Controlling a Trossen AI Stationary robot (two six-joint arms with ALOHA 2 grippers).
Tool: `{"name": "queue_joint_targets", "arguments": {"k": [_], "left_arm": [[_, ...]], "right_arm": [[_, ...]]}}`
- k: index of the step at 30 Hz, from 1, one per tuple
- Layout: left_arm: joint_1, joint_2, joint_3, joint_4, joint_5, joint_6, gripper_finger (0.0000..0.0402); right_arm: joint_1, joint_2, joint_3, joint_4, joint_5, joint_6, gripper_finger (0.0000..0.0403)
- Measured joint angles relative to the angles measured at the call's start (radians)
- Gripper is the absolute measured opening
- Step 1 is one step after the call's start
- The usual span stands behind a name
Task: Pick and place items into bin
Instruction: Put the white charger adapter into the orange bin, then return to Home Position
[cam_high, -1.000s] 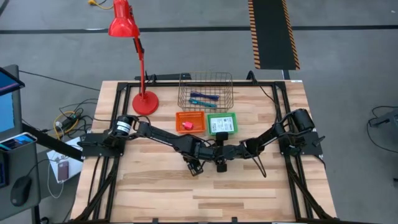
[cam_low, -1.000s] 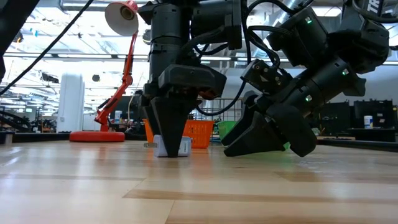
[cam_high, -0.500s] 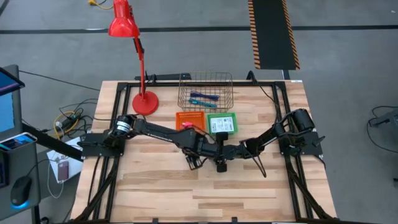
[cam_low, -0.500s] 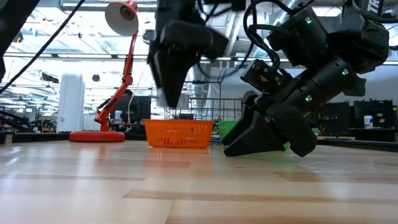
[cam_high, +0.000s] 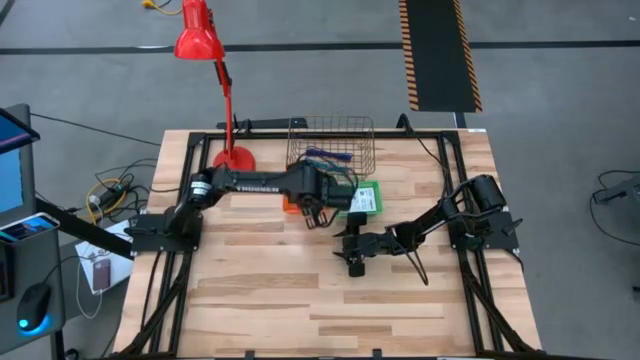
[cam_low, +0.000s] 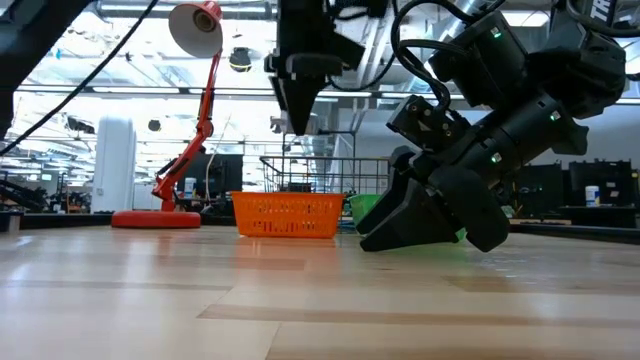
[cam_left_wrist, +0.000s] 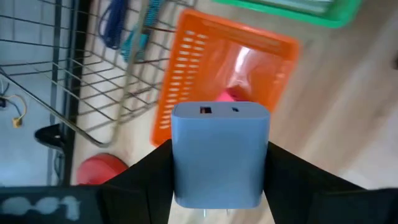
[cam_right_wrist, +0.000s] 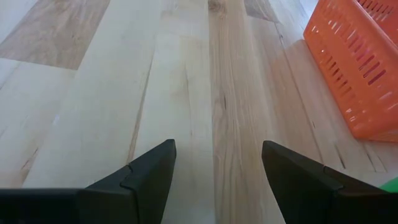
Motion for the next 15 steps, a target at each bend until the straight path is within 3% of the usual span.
{"name": "queue_joint_targets", "arguments": {"k": [7, 15], "left_arm": [[0.075, 0.0, 0.0, 0.018, -0.001, 0.082, 0.0183], [0.09, 0.0, 0.0, 0.071, 0.003, 0.111, 0.0228]], "right_arm": [[0.0, 0.0, 0.0, 0.0, 0.0, 0.001, 0.024], [0.0, 0.0, 0.0, 0.0, 0.0, 0.018, 0.024]]}}
